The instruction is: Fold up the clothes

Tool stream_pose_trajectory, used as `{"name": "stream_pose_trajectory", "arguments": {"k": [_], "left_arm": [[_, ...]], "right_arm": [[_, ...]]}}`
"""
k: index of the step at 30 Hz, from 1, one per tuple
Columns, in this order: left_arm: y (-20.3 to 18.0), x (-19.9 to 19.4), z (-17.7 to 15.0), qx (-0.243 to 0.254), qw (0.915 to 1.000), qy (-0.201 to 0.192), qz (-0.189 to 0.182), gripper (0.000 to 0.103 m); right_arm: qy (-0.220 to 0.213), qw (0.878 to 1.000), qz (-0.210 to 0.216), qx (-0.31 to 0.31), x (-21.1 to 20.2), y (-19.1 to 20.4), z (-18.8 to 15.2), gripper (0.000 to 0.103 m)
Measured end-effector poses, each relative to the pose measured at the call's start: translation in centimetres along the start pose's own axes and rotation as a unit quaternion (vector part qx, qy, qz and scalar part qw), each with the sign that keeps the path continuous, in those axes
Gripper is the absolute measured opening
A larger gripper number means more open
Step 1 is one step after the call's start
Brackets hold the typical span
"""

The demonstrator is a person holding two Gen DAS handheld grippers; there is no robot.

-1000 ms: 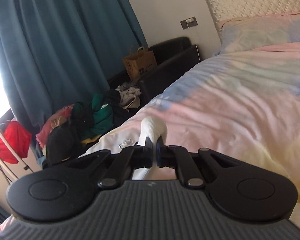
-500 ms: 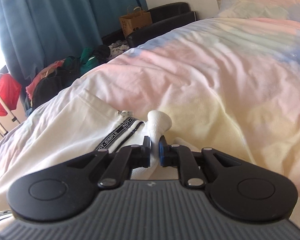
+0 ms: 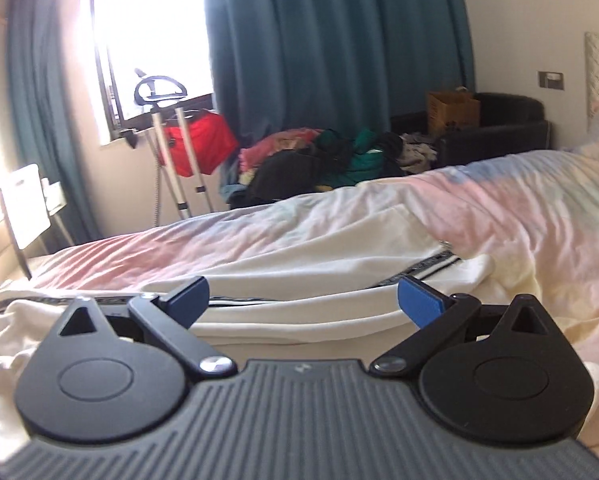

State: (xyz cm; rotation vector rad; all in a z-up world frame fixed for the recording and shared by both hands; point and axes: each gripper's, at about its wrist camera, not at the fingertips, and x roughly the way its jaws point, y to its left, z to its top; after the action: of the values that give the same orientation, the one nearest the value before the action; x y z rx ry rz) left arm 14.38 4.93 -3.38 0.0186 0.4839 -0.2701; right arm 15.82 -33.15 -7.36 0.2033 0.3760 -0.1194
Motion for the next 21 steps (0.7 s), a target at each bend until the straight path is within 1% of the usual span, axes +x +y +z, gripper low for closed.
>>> {"name": "stream_pose_trajectory", "arguments": {"k": [4,6,8,10,11,14,15,17,19,21], "left_arm": [[0.5,-2.8,-0.9,-0.028,0.9993,-0.020,0.017,0.103],[1.1,-3.7,-1.9,-0.048,0.9983,-0.020,0.024,0.103],[1.7,-4.5,-2.8,-0.070,0.9970,-0.013,0.030,0.103],[2.1,-5.0,-3.3,-0.080,0.9961,-0.010,0.034,0.103],[2.1,-5.2,-3.3,-0.075,0.9964,-0.013,0.038,0.103],[1.5,-5.8,-3.1,-0.057,0.9970,-0.018,0.049,0.103],[1.3,-6.0,-3.0,-0.055,0.9970,-0.018,0.051,0.103],[1.1,-6.5,-3.1,-0.053,0.9969,-0.021,0.054,0.103],[1.1,-7.0,-3.3,-0.054,0.9965,-0.024,0.059,0.103],[1.7,-7.0,-3.5,-0.068,0.9949,-0.022,0.071,0.103]], "right_arm": [[-0.012,0.999,0.018,-0.026,-3.0,4.0,-0.9,0.102],[-0.022,0.999,0.015,-0.027,-4.3,5.2,-1.6,0.102],[-0.024,0.999,0.023,-0.016,-5.3,5.8,-2.3,0.102],[-0.007,1.000,0.009,-0.013,-6.0,6.5,-2.1,0.102],[0.004,1.000,-0.001,-0.013,-6.3,6.9,-1.9,0.102],[-0.006,1.000,-0.016,-0.021,-7.3,7.5,-0.9,0.102],[-0.017,0.999,-0.019,-0.023,-7.7,7.5,-0.7,0.102],[-0.046,0.999,-0.007,-0.020,-8.3,6.9,-0.9,0.102],[-0.057,0.998,0.004,-0.015,-8.7,6.1,-1.6,0.102],[-0.061,0.998,0.004,-0.014,-8.8,5.3,-2.4,0.102]]}}
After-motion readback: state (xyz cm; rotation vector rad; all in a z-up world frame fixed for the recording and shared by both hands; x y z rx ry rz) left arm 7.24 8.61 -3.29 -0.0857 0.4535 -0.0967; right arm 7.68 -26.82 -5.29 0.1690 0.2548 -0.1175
